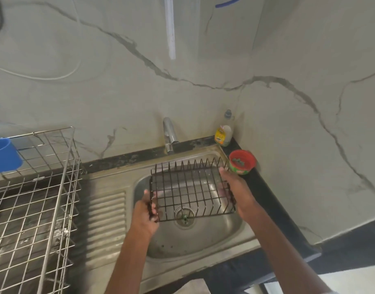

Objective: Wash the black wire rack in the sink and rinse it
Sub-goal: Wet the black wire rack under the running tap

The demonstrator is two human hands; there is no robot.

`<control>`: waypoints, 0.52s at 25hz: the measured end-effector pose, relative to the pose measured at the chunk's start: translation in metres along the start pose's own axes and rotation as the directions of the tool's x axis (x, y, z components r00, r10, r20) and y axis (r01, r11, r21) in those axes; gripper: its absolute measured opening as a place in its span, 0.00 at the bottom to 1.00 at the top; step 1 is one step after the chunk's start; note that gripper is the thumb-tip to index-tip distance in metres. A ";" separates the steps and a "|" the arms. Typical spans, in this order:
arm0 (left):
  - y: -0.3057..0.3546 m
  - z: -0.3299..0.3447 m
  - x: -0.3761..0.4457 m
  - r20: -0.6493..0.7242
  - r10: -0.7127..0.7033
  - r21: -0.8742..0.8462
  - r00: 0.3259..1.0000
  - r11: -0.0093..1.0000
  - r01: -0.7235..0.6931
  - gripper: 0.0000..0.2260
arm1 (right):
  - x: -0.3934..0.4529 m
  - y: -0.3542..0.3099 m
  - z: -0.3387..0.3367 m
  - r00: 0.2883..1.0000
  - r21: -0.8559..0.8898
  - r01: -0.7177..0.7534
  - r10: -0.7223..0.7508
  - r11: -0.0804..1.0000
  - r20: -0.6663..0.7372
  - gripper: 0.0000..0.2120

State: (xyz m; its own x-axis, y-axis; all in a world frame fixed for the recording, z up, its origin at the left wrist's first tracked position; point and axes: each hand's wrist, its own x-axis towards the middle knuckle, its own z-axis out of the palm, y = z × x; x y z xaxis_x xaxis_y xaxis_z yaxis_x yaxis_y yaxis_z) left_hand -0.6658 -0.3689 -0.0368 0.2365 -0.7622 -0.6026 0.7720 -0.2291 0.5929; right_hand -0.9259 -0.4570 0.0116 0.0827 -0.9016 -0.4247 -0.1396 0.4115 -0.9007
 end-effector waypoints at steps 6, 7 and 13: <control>0.005 0.017 0.019 -0.157 0.115 0.318 0.981 0.946 -0.060 0.17 | 0.013 0.021 0.001 0.978 0.067 0.205 -0.202 0.976 -0.060 0.30; -0.003 0.009 0.019 -0.190 0.089 0.329 0.978 0.944 -0.022 0.19 | 0.012 0.028 0.005 0.990 0.054 0.140 -0.138 0.989 -0.039 0.27; 0.004 0.013 0.001 -0.108 0.371 0.384 0.923 0.872 -0.305 0.17 | 0.005 0.048 0.003 0.939 0.158 0.345 -0.341 0.925 -0.054 0.16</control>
State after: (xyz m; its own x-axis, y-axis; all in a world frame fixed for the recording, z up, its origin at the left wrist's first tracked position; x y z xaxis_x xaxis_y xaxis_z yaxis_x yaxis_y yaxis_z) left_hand -0.6701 -0.3782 -0.0279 0.5679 -0.7228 -0.3938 0.3744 -0.1992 0.9056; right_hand -0.9293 -0.4412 -0.0340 0.0720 -0.9936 -0.0870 0.0548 0.0910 -0.9943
